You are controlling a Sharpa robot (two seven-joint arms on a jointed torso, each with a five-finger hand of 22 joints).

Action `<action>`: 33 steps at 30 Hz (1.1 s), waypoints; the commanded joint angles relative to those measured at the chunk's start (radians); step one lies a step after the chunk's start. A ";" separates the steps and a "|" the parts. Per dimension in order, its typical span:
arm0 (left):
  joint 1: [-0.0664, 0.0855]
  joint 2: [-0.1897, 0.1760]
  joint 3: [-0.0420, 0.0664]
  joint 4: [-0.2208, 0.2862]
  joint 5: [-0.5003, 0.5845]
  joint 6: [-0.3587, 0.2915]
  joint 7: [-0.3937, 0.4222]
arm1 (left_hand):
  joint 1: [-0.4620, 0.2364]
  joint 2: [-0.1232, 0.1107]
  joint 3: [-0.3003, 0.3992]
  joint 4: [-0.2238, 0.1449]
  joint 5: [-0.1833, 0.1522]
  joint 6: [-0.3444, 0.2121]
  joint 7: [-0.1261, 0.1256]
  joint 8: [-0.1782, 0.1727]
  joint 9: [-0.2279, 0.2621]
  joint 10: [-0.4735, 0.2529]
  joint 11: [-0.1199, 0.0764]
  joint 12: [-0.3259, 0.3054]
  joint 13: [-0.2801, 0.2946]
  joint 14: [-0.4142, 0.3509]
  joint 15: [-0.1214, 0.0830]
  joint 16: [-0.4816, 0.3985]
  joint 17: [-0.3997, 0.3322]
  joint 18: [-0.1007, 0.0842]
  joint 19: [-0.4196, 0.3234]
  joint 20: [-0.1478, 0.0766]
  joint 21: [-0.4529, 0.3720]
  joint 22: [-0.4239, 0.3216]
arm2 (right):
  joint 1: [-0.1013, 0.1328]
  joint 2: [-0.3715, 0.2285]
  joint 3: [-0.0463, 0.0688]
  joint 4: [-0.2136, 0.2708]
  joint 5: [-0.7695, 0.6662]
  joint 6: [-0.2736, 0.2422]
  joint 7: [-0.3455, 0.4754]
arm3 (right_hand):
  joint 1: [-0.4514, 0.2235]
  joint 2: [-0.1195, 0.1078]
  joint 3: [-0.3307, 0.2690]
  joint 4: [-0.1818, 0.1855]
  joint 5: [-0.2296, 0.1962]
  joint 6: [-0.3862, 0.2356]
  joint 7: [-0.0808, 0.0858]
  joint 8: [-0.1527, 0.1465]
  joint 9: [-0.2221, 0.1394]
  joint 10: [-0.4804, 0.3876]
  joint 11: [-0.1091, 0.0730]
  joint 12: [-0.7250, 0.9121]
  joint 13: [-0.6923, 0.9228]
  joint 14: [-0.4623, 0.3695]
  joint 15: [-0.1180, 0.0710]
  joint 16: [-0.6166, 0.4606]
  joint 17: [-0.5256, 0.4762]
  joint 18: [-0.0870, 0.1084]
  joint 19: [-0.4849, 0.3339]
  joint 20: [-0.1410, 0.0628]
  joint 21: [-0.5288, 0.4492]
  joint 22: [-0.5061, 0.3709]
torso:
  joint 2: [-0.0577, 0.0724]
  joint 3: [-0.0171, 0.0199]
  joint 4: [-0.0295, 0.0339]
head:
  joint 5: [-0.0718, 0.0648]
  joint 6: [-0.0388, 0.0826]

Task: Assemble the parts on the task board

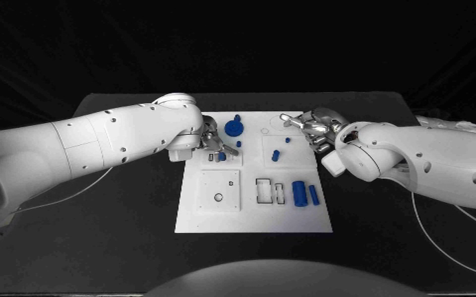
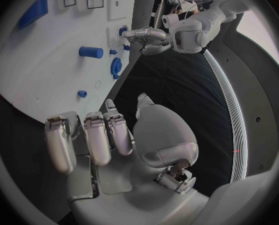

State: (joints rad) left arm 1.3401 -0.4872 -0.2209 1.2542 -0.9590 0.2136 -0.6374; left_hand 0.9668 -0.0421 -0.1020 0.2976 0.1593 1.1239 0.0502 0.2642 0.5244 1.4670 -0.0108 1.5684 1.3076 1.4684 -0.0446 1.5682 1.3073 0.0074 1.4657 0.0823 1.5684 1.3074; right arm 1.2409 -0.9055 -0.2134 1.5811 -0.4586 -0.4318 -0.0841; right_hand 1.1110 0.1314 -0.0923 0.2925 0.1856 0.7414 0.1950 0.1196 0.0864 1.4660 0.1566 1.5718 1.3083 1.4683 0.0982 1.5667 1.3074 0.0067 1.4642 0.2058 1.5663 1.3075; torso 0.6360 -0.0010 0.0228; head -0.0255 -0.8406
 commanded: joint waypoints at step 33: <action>0.013 -0.051 0.005 0.049 -0.024 -0.078 0.002 | -0.033 0.029 -0.004 -0.004 -0.051 0.017 -0.001 -0.003 0.021 0.104 0.005 0.002 0.263 0.102 0.004 0.003 0.264 -0.007 0.105 0.004 0.002 0.263 | -0.004 -0.001 0.000 -0.003 -0.005 0.013 -0.001 | -0.001 0.009 -0.008 -0.002 0.004 0.006 0.040 0.005 0.001 0.105 0.008 -0.001 0.262 0.102 0.007 0.004 0.263 -0.007 0.107 0.006 0.004 0.263 | -0.002 0.0013 0.0016 | 0.000 0.001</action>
State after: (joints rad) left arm 1.3464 -0.5351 -0.2187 1.2927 -0.9573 0.1537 -0.6240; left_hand 0.9299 -0.0173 -0.1019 0.2977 0.1132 1.1347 0.0497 0.2644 0.5443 1.4669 -0.0109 1.5684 1.3078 1.4683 -0.0446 1.5682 1.3079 0.0074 1.4656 0.0824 1.5684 1.3074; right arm 1.2382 -0.9063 -0.2134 1.5791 -0.4585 -0.4314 -0.0854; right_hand 1.1110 0.1314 -0.0950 0.2897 0.1856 0.7414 0.1950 0.1196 0.0861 1.4660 0.1566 1.5718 1.3084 1.4683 0.0982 1.5667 1.3081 0.0066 1.4642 0.2058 1.5663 1.3073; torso 0.6353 -0.0008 0.0234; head -0.0267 -0.8404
